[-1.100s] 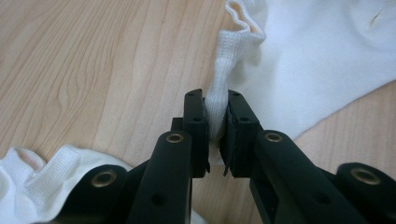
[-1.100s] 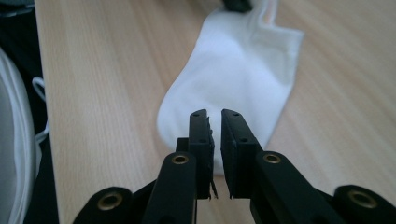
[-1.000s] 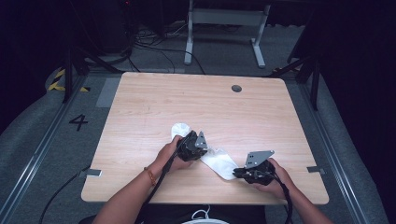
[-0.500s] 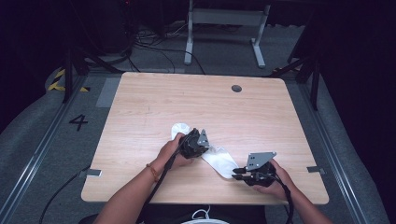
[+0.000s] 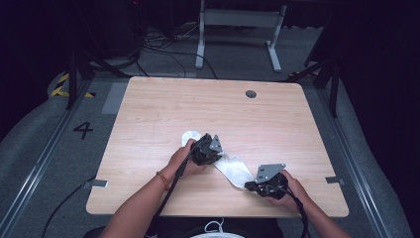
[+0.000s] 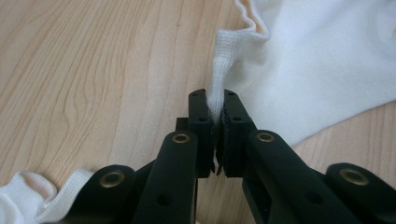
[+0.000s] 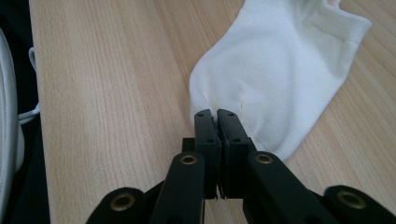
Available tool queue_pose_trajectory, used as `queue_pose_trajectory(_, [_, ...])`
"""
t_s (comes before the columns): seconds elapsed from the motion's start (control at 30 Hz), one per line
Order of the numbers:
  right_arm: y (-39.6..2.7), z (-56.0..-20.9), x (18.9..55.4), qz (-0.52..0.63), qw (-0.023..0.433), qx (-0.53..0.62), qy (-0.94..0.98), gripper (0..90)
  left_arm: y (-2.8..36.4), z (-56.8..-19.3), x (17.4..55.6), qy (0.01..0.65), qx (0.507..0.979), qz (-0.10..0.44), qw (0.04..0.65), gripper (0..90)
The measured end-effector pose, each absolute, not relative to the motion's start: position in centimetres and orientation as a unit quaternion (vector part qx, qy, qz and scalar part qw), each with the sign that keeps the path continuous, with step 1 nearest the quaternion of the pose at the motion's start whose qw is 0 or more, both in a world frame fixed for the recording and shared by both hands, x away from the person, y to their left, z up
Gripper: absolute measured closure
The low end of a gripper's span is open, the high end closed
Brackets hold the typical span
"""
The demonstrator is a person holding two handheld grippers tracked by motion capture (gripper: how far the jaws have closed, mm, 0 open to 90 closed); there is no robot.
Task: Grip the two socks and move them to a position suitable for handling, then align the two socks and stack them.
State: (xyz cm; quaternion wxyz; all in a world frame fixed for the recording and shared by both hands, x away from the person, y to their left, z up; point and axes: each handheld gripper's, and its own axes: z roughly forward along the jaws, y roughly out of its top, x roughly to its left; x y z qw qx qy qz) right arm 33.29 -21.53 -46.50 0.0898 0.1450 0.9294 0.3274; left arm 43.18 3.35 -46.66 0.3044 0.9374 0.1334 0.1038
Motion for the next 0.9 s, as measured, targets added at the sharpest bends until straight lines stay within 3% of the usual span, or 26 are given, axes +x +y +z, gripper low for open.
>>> queue_pose_trajectory(0.3, [-21.5,-46.6,33.5,0.335,0.076,0.148,0.927,89.4,2.9,-46.7,44.0,0.145,0.935,0.102,0.307,82.1])
queue_pose_trajectory(0.9, [-20.8,-45.8,32.8,0.342,0.077,0.14,0.926,89.8,2.4,-46.3,44.2,0.13,0.939,0.098,0.303,86.8])
